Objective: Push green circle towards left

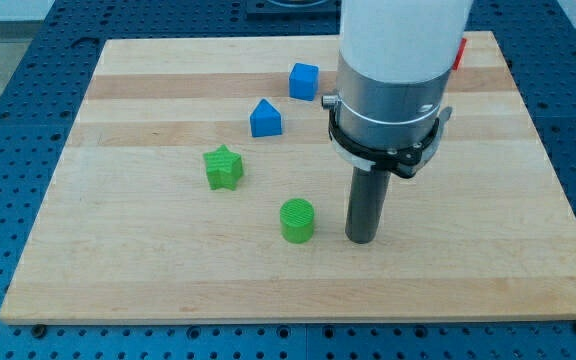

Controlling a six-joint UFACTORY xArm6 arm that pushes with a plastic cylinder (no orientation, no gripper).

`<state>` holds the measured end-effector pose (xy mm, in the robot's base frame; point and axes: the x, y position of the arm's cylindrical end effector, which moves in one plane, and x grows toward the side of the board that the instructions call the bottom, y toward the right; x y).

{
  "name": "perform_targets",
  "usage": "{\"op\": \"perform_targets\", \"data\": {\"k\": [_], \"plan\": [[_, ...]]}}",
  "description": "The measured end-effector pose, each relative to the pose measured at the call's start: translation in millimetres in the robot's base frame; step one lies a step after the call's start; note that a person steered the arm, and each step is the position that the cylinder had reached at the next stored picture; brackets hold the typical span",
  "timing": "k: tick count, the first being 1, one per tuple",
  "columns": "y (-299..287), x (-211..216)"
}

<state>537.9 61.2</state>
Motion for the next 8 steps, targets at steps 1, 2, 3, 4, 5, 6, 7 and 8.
{"op": "perform_targets", "data": {"k": [1, 2, 3, 4, 5, 6, 7, 8], "plan": [[-7.6, -26.5], [-7.6, -26.5], [-7.8, -28.9], [-9.8, -29.5], [-9.8, -13.1], [-5.5, 4.0], [-18.0, 9.7], [-50.7, 2.1]]}}
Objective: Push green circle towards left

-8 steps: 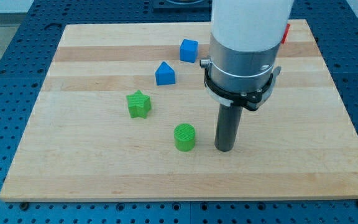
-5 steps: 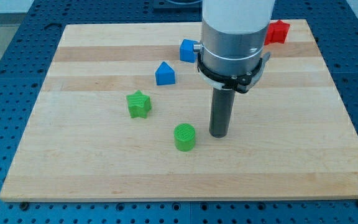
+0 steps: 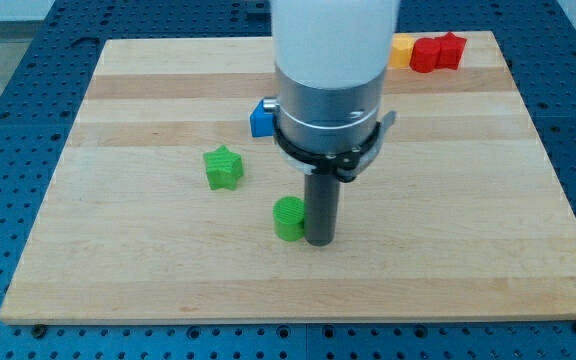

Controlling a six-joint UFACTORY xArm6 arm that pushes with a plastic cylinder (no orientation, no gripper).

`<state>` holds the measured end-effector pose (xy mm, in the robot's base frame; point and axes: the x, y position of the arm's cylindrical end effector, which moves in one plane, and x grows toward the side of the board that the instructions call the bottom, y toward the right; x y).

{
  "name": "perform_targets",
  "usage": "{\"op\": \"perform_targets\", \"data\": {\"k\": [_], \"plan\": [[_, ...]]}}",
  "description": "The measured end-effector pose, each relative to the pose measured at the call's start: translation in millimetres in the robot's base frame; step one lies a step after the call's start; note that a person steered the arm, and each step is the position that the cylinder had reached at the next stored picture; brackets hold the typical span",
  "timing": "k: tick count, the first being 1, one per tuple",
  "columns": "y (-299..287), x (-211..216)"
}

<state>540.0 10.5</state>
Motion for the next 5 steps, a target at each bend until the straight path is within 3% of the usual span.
{"op": "perform_targets", "data": {"k": [2, 5], "plan": [[-23.8, -3.1], [-3.8, -3.9]]}}
